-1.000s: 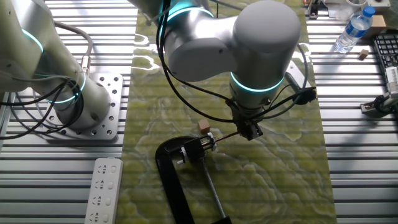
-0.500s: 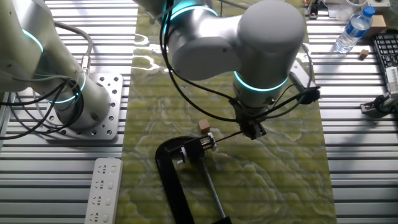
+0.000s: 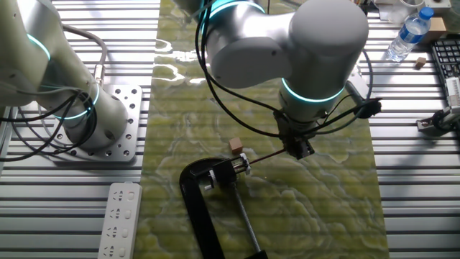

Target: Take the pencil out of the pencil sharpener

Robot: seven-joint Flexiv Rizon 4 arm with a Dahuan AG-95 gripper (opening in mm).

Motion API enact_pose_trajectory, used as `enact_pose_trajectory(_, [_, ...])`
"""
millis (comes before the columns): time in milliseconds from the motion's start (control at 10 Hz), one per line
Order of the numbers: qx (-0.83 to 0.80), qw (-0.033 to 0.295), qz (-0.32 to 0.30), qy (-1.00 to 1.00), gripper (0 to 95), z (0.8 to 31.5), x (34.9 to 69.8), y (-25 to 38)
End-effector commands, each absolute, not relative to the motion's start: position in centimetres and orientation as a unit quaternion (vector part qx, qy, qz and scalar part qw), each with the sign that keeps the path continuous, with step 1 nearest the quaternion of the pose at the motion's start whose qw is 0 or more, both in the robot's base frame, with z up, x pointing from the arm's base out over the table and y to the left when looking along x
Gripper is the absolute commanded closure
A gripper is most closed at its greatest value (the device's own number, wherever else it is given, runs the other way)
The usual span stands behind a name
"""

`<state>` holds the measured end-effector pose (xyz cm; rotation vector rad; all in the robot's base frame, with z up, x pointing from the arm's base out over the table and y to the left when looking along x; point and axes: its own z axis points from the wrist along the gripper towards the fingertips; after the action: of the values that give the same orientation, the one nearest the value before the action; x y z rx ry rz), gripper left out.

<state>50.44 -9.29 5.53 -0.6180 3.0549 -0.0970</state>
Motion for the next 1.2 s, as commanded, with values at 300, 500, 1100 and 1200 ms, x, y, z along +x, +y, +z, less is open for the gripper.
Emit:
enact_pose_trajectory(300, [-0.194,0.011,-0.031,0.980,95.0,5.9,51.6,-9.0])
enact_pose_trajectory(500, [-0.191,0.010,-0.031,0.981,95.0,6.2,52.4,-8.6])
enact_pose_trajectory(1100, [-0.200,0.016,-0.036,0.979,95.0,6.7,56.0,-7.0])
enact_pose_trajectory(1200, [-0.204,0.023,-0.036,0.978,95.0,6.5,56.4,-6.8])
